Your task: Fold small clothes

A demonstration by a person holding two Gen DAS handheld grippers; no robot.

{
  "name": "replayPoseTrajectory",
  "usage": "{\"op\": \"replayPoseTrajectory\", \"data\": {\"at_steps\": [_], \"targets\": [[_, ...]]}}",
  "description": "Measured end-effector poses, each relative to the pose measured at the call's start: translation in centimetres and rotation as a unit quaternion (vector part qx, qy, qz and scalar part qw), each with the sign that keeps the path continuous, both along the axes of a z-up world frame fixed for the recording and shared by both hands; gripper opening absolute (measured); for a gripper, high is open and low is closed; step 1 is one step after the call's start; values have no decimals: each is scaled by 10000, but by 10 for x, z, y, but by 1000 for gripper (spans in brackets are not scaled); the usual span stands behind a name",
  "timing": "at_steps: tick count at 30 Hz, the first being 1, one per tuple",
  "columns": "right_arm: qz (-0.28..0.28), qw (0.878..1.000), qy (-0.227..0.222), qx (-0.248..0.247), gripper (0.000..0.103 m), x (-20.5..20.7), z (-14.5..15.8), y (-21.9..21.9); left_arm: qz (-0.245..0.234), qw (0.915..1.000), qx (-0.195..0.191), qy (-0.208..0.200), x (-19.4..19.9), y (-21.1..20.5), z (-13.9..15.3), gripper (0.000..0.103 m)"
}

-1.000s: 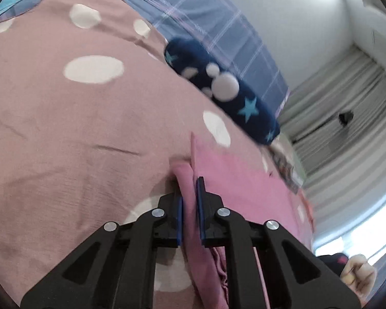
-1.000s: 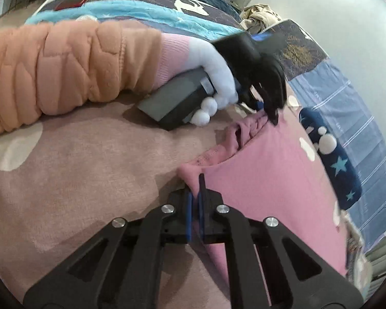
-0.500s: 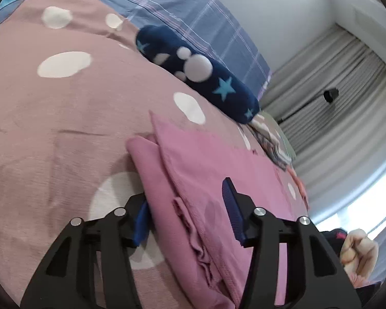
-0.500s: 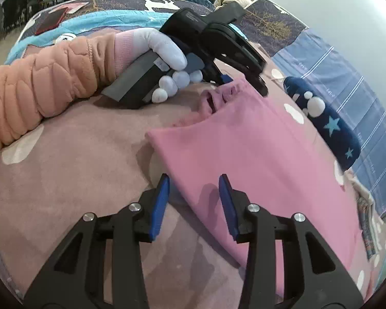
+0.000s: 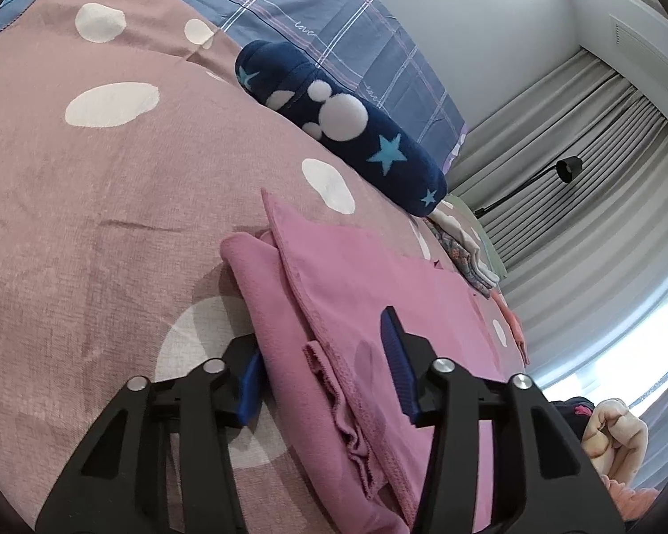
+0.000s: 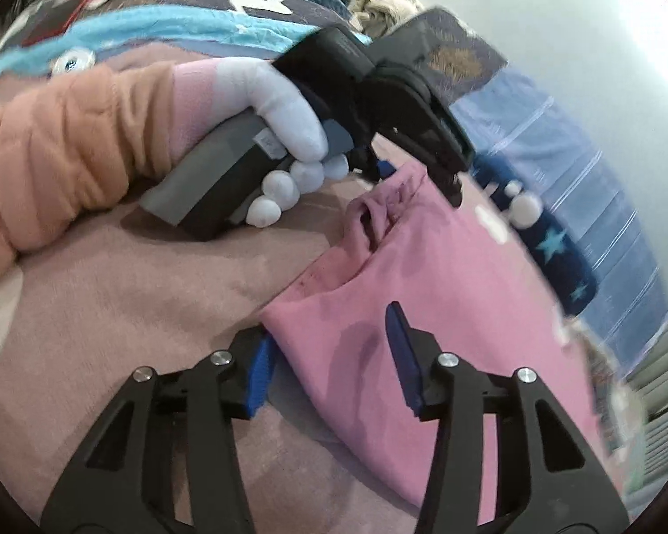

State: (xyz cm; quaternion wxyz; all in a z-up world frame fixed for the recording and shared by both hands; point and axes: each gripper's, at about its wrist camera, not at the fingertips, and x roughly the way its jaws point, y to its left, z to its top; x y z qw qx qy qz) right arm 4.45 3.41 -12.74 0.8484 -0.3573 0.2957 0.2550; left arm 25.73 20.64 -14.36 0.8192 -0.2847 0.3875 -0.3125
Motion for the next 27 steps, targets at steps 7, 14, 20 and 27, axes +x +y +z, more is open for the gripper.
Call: {"op": "replayPoseTrajectory", "data": {"at_steps": [7, 14, 20, 27], "targets": [[-12, 9991, 264, 346, 6, 7, 5, 3, 103, 9995, 259, 149, 7, -7, 1, 11], [-385, 9879, 599, 1378, 6, 18, 34, -36, 170, 9978, 638, 31, 6, -23, 31, 10], [-768, 9676, 789, 2273, 5, 22, 60, -86, 196, 9964, 819, -29, 9, -49, 62, 10], [-1238, 9487, 944, 2754, 5, 27, 66, -137, 152, 9935, 1117, -146, 9, -93, 85, 10]]}}
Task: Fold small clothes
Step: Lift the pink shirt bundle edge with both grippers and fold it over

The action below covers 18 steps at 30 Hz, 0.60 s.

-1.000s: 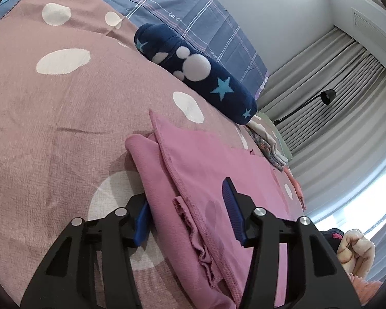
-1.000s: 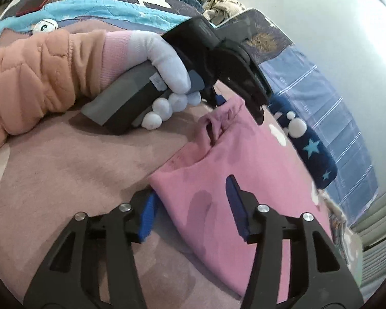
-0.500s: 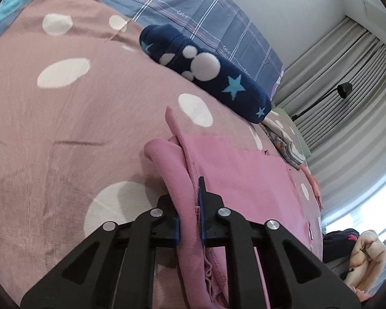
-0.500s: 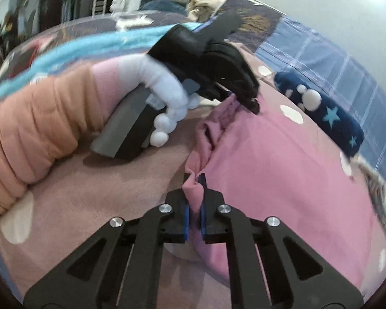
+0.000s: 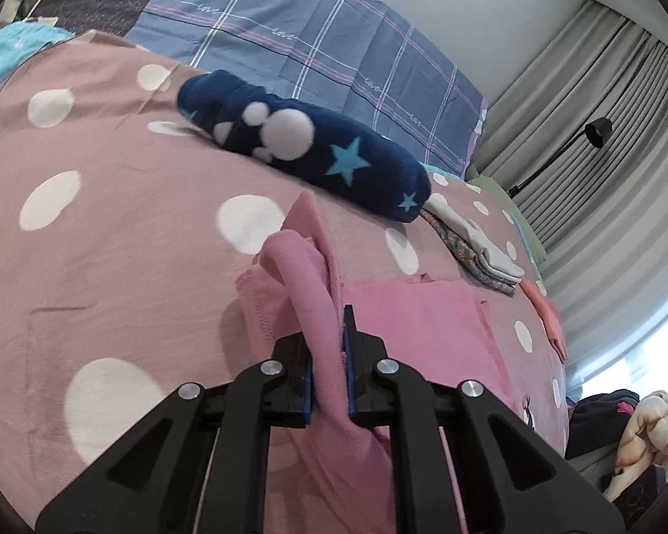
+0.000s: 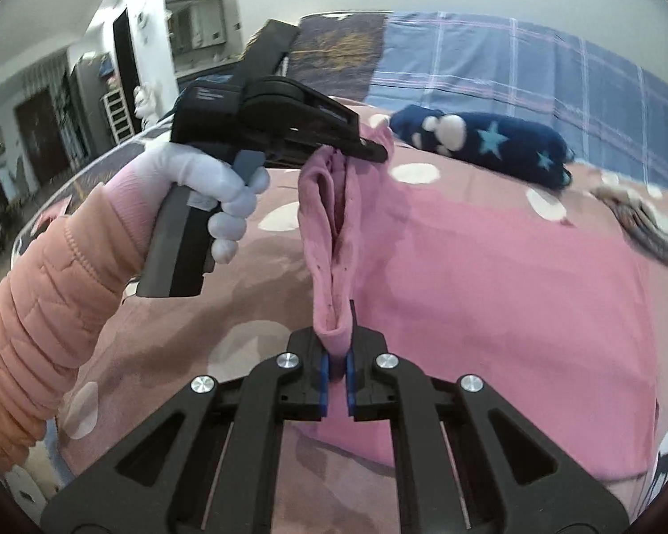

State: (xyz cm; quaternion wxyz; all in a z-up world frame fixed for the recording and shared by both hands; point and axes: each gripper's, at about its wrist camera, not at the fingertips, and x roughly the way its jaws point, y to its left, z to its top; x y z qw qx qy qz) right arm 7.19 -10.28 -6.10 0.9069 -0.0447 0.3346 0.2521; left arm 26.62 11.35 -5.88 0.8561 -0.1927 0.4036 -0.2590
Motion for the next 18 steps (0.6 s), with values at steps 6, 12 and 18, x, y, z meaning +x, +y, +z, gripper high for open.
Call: {"op": "replayPoseTrajectory", "data": {"at_steps": [6, 12, 18], "targets": [[-233, 9990, 18, 379, 5, -3, 7, -42, 17, 9997, 230, 13, 3, -38, 12, 10], [-505, 9965, 52, 660, 5, -13, 8, -87, -164, 9995, 242, -80, 5, -91, 24, 10], [-931, 9890, 260, 1120, 5, -19, 0, -148, -571, 9971, 479, -134, 6, -168, 26, 10]]}}
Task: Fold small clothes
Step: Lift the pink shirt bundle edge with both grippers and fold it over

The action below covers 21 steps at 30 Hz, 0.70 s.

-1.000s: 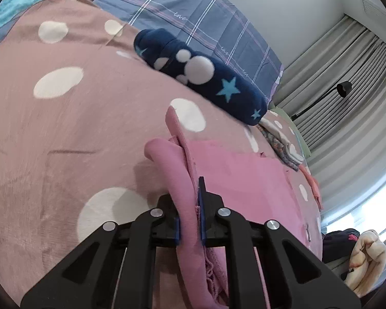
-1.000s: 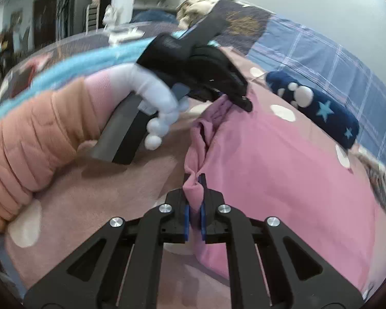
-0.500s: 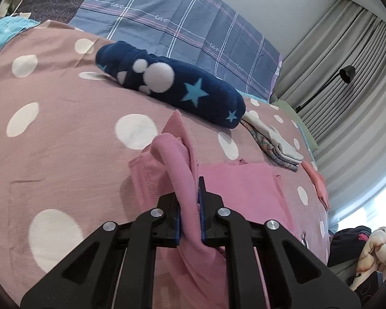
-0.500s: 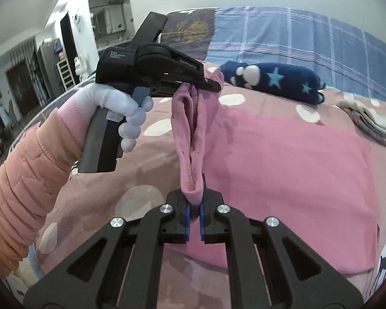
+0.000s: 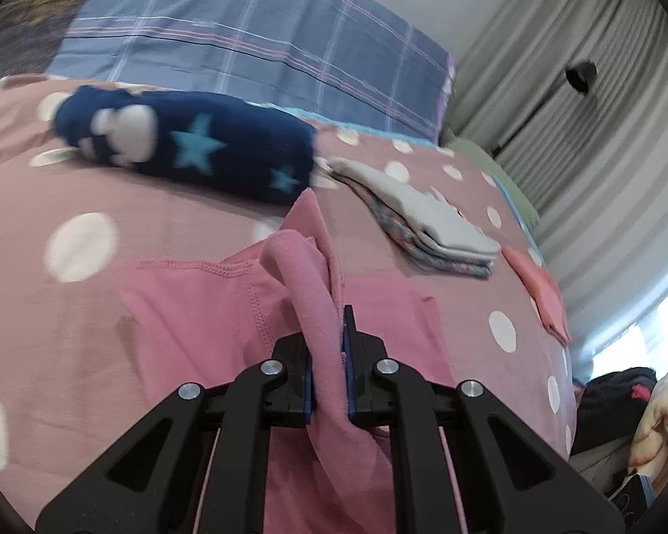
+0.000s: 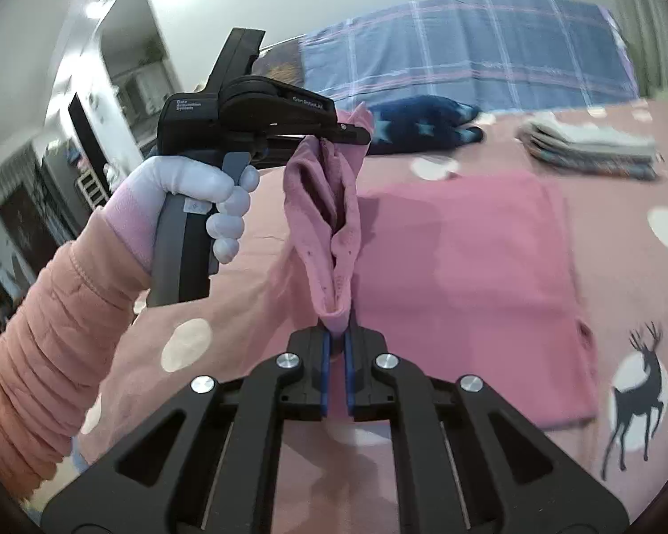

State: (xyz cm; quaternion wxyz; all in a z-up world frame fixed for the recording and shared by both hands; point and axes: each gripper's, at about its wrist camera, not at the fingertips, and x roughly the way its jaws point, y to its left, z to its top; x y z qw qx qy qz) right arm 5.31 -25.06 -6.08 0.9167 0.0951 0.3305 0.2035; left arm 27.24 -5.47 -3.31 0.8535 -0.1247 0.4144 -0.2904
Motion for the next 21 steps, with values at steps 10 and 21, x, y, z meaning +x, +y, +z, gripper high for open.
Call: {"op": "replayPoseTrajectory", "data": {"at_steps": [10, 21], "targets": [[-632, 9971, 185, 388, 5, -6, -14, -79, -434, 9968, 670, 83, 8, -103, -18, 10], [-826, 9931, 520, 656, 5, 3, -42, -108, -562, 9848, 1645, -45, 14, -156, -39, 12]]}}
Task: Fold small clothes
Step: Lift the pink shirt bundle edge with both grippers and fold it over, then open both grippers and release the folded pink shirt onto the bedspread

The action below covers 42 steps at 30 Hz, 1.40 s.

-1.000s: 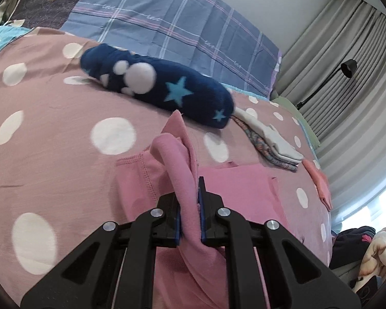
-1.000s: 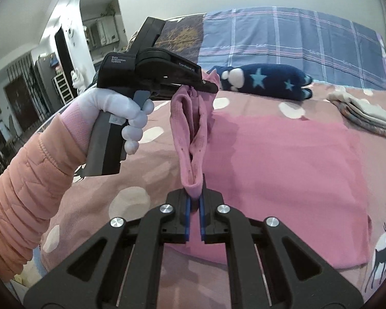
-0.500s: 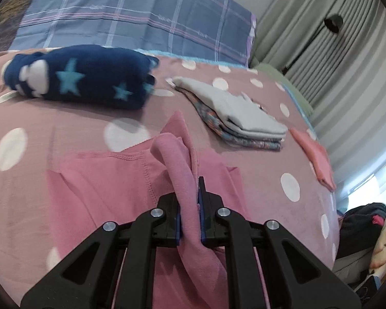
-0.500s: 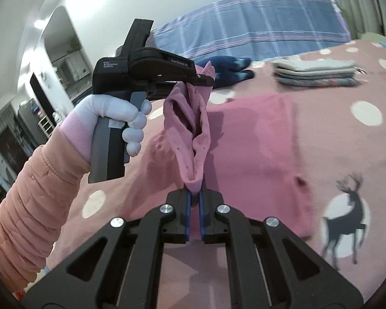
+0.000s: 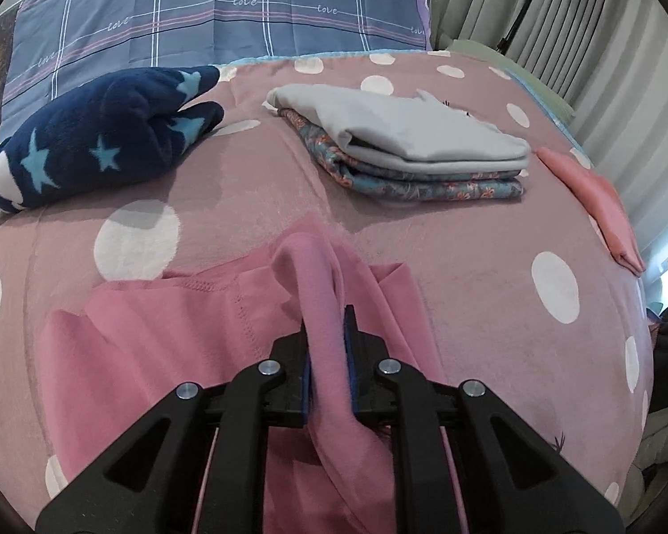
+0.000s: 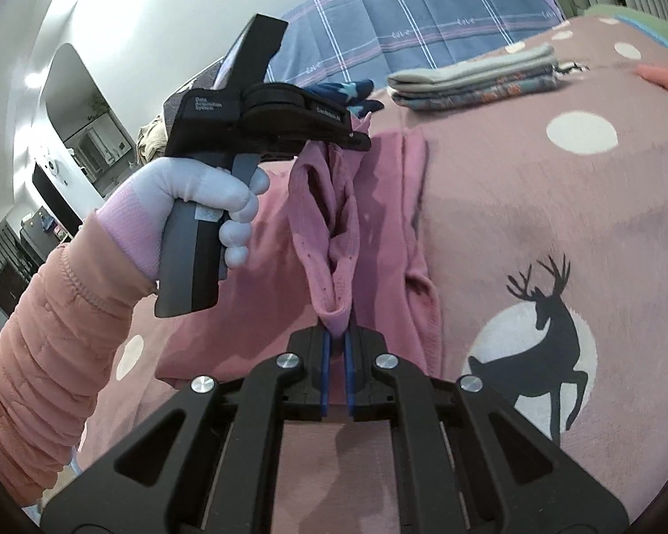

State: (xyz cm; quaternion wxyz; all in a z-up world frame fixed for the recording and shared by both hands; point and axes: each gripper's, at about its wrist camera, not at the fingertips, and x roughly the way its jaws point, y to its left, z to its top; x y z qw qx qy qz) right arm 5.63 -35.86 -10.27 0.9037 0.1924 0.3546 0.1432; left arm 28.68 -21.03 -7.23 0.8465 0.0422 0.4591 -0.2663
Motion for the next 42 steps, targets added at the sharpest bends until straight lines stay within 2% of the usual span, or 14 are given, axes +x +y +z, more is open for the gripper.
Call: {"op": "replayPoseTrajectory", "data": {"at_steps": [2, 4, 10, 14, 15, 19, 21, 23, 27, 31, 33, 36, 40, 42], "targets": [[-18, 10000, 71, 50, 5, 1, -4, -1, -15, 10000, -40, -43, 2, -3, 3, 13], [-12, 9999, 120, 107, 5, 2, -7, -2, -22, 9999, -67, -108, 3, -6, 8, 19], [-14, 9983, 320, 481, 6, 11, -18, -14, 14, 9969, -476, -622, -21, 9, 53, 38], [27, 9943, 496, 945, 6, 17, -29, -24, -135, 9927, -517, -1085, -81, 53, 68, 40], [31, 9938, 504, 993, 6, 17, -30, -25, -142, 9921, -507, -1137, -95, 65, 67, 44], [25, 9955, 456, 829, 6, 17, -28, -21, -43, 9910, -551, -1218, -171, 129, 51, 55], [21, 9956, 442, 830, 6, 17, -28, -20, -43, 9929, -488, -1082, -201, 148, 35, 55], [16, 9954, 446, 848, 6, 17, -28, -21, -30, 9950, -218, -971, -223, 156, 18, 55], [7, 9965, 391, 739, 6, 17, -25, -19, 41, 9972, 66, -739, -236, 160, -12, 55], [10, 9981, -20, 615, 5, 5, -1, -13, 120, 9953, 244, -929, -234, 151, -21, 55], [-56, 9983, -196, 541, 5, -3, 11, -12, 296, 9921, 507, -1113, -236, 147, -22, 55], [-232, 9992, 58, 321, 5, -2, 6, -14, 473, 9906, 576, -1149, -235, 150, -22, 54], [-291, 9981, 479, 273, 7, 1, -23, -18, 323, 9937, 542, -925, -236, 151, -30, 29], [-257, 9985, 409, 259, 9, -2, -19, -19, 192, 9934, 597, -962, -240, 147, -29, 19]]}}
